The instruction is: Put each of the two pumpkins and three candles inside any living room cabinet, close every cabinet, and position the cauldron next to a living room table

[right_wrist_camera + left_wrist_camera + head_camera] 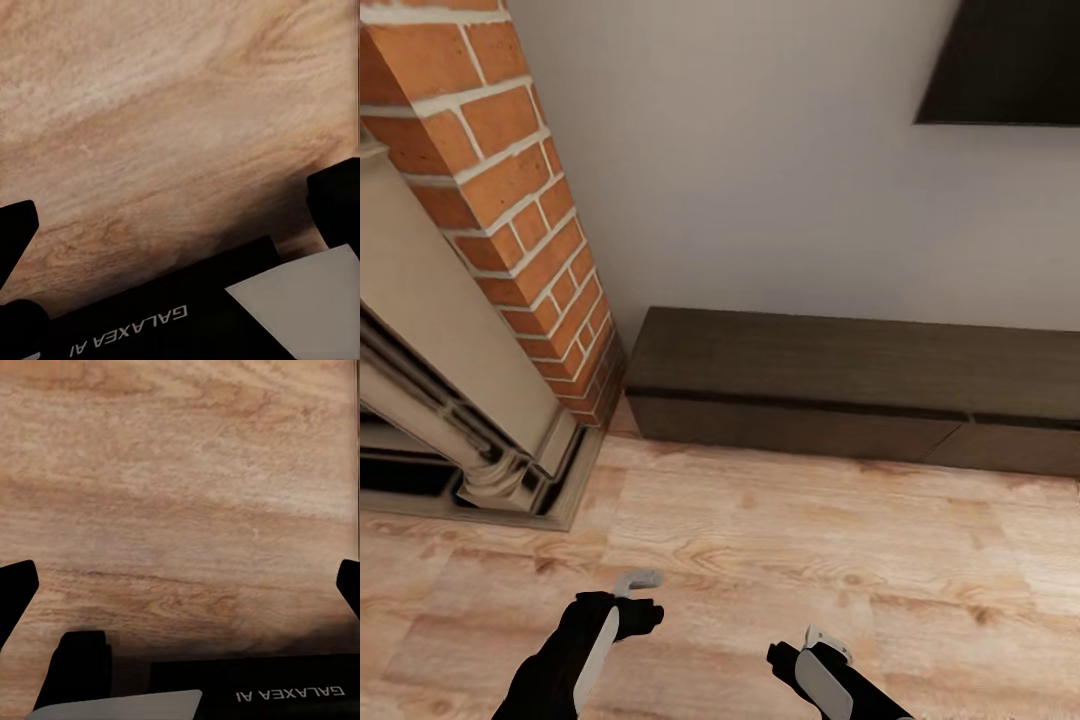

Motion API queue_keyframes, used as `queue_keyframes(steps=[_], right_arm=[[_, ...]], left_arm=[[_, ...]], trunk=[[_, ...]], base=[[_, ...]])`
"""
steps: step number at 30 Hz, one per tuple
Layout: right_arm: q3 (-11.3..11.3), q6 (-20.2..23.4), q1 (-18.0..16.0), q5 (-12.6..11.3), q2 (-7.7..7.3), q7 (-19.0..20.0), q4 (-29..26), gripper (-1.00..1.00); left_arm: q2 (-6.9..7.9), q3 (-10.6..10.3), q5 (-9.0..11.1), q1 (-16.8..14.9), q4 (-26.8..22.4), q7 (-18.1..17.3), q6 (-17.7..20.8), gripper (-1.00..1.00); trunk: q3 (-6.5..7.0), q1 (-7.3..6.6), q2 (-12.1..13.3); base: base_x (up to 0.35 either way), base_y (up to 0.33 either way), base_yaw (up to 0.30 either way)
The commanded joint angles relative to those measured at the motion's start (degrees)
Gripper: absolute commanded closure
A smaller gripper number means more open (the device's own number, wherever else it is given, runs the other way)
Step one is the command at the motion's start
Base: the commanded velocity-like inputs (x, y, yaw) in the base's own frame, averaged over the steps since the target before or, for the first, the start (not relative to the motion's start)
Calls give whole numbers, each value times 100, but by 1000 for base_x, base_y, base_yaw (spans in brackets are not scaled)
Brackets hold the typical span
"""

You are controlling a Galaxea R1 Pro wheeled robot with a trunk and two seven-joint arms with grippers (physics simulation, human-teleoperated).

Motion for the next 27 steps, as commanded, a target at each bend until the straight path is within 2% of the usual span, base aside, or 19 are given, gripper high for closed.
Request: queue_keyframes(steps=[1,20,24,27], right_arm=[[38,16,-5,-22,-4,-40,-8,-100],[38,-68,-5,-22,-8,-46,-8,-100],[29,-68,-5,-22,-9,-49,2,-100],[-72,-63,-5,-24,-10,-53,8,-100]], left_arm=[[2,-6,55,0,-9,37,26,-100],[2,-13,64,0,-9,37,26,-100],[2,-13,61,0,-9,37,26,-100],[2,-18,55,0,-9,37,26,-100]], trunk=[[4,0,-2],[157,0,-2],[190,0,-2],[214,0,-2]], base=[[0,0,-200],[3,0,-185],[161,0,-182],[281,0,-182]])
